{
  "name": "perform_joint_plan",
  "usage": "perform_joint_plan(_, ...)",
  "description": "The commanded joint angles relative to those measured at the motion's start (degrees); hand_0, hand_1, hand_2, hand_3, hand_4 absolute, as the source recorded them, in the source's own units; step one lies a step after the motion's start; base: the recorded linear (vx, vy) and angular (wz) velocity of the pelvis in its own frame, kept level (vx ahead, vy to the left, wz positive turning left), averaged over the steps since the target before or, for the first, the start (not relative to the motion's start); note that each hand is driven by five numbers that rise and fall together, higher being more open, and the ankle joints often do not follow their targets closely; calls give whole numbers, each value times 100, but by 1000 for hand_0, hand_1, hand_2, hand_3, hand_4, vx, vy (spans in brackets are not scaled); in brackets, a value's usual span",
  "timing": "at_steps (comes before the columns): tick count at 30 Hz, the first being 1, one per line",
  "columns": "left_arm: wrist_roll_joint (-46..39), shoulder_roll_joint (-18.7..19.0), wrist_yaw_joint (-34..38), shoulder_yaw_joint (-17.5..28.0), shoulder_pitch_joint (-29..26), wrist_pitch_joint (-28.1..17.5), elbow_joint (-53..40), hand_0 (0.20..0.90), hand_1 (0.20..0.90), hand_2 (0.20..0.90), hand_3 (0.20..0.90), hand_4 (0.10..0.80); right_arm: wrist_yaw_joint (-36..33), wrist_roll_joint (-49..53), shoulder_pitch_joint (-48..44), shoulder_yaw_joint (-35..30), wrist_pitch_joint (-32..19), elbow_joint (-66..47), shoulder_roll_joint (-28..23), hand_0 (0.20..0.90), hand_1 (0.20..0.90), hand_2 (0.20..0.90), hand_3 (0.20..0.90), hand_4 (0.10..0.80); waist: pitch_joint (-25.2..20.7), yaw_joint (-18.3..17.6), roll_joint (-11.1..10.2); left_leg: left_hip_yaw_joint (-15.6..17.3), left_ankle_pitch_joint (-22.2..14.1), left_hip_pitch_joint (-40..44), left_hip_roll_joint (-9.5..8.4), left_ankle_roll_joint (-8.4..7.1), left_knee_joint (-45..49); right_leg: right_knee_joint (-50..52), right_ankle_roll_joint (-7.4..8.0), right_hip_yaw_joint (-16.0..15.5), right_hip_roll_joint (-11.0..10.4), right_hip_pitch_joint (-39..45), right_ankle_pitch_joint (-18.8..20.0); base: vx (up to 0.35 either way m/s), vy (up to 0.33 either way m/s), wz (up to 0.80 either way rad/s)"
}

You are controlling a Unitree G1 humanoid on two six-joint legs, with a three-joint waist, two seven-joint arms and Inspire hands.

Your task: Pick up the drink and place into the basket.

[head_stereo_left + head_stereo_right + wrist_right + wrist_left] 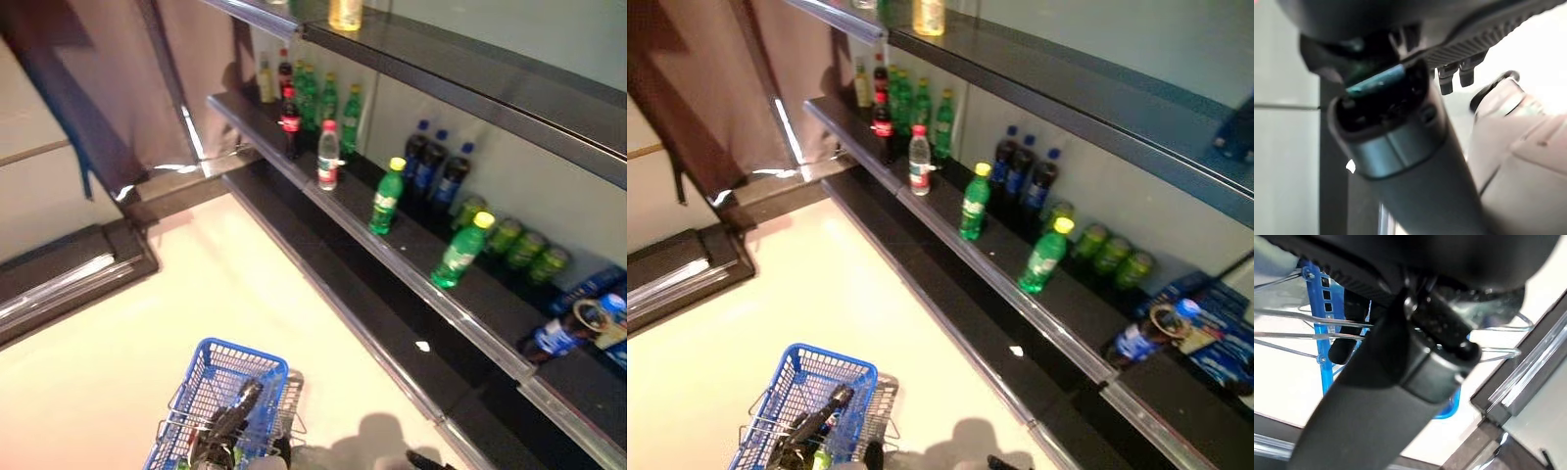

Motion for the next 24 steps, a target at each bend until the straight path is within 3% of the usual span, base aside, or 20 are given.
perform_joint_plan(1,81,579,-562,-288,80,-710,-786,300,300,300,200,100,-132,65,160,105,-160,-43,20,900,900,900,900,800,-85,-114,208,-160,-545,112,-285,335,363,-770,388,537,973,-626,1088,209,135,39)
perform_joint_plan(3,47,588,-564,-295,54,-694,-787,300,300,300,200,100,-117,61,177,121,-187,-17,19,900,900,900,900,800,-116,-140,155,-191,-569,126,-376,351,375,-1072,377,510,1079,-659,1096,227,100,64)
perform_joint_plan(5,36,534,-532,-229,23,-654,-816,300,300,300,200,100,-120,62,165,149,-173,85,2,900,900,900,900,800,-126,-218,15,-158,-770,357,-577,385,373,-1934,414,155,1047,-775,1265,449,112,81)
perform_joint_plan(7,-7,482,-558,-286,-32,-703,-697,300,300,300,200,100,-26,154,152,122,-207,313,-54,900,900,900,900,800,-159,-394,-64,-301,-925,601,-758,382,289,-2726,384,256,1371,-1030,1435,529,98,28)
perform_joint_plan(8,-38,448,-642,-379,-89,-722,-554,300,300,300,200,100,46,332,178,87,-247,473,-104,900,900,900,900,800,-183,-544,-73,-624,-1045,856,-879,379,193,-3157,366,265,1583,-1252,1741,614,116,33)
perform_joint_plan(9,-43,416,-698,-426,-132,-692,-471,300,300,300,200,100,71,517,225,42,-240,545,-123,900,900,900,900,800,-224,-644,-108,-893,-1175,1108,-983,382,118,-3464,390,96,1611,-1510,2130,614,111,47)
perform_joint_plan(11,-12,310,-834,-368,-133,-674,-377,300,300,300,200,100,-4,594,274,-77,-200,609,-89,900,900,900,900,800,-254,-749,-110,-1114,-1473,1473,-1047,399,170,-3706,378,-302,1627,-1768,2416,602,77,94)
perform_joint_plan(13,7,257,-903,-344,-134,-681,-340,300,300,300,200,100,-38,585,279,-117,-190,662,-74,900,900,900,900,800,-282,-772,-105,-1203,-1616,1556,-1085,449,279,-3621,322,-338,1629,-1772,2369,477,23,73)
perform_joint_plan(14,17,204,-945,-316,-140,-667,-311,300,300,300,200,100,-34,580,285,-172,-167,723,-76,900,900,900,900,800,-372,-771,-81,-1246,-1604,1591,-1142,475,496,-3543,198,-354,1637,-1665,2225,499,-6,7)
perform_joint_plan(17,-82,107,-766,-192,-147,-591,-309,300,300,300,200,100,-232,558,267,-166,-79,666,-18,900,900,900,900,800,-575,-863,99,-907,-696,1651,-948,60,1391,-3120,-39,-549,1721,-1495,1718,400,-25,-10)
perform_joint_plan(18,-210,95,-849,-185,-149,-630,-296,300,300,300,200,100,-222,564,267,-85,-168,587,-6,900,900,900,900,800,-602,-889,47,-628,46,1443,-928,-240,2273,-3135,-132,-558,1644,-1257,1577,299,-45,12)
perform_joint_plan(19,-237,90,-900,-192,-154,-663,-282,300,300,300,200,100,-196,558,272,-52,-220,566,-10,900,900,900,900,800,-596,-875,36,-554,179,1314,-928,-307,2494,-3156,-155,-555,1631,-1175,1554,400,-65,15)
perform_joint_plan(20,-300,71,-955,-243,-175,-741,-307,300,300,300,200,100,-184,460,281,58,-310,415,-35,900,900,900,900,800,-582,-831,-64,-277,531,926,-983,-458,3189,-3252,-205,-556,1514,-914,1513,350,-55,8)
perform_joint_plan(22,-354,34,-941,-262,-172,-798,-396,300,300,300,200,100,-260,305,286,141,-282,172,-72,900,900,900,900,800,-554,-740,-183,-38,574,398,-1010,-483,3836,-3299,-237,-492,1408,-692,1450,374,-41,-7)
perform_joint_plan(23,-457,34,-899,-266,-177,-827,-503,300,300,300,200,100,-278,277,251,219,-236,33,-135,900,900,900,900,800,-468,-587,-214,84,402,-76,-888,-418,3924,-3287,-245,-367,1407,-514,1347,316,-2,-24)
perform_joint_plan(24,-508,43,-894,-272,-182,-839,-536,300,300,300,200,100,-270,278,234,239,-236,5,-152,900,900,900,900,800,-461,-558,-257,98,402,-190,-892,-398,3897,-3288,-242,-325,1372,-494,1332,347,27,-40)
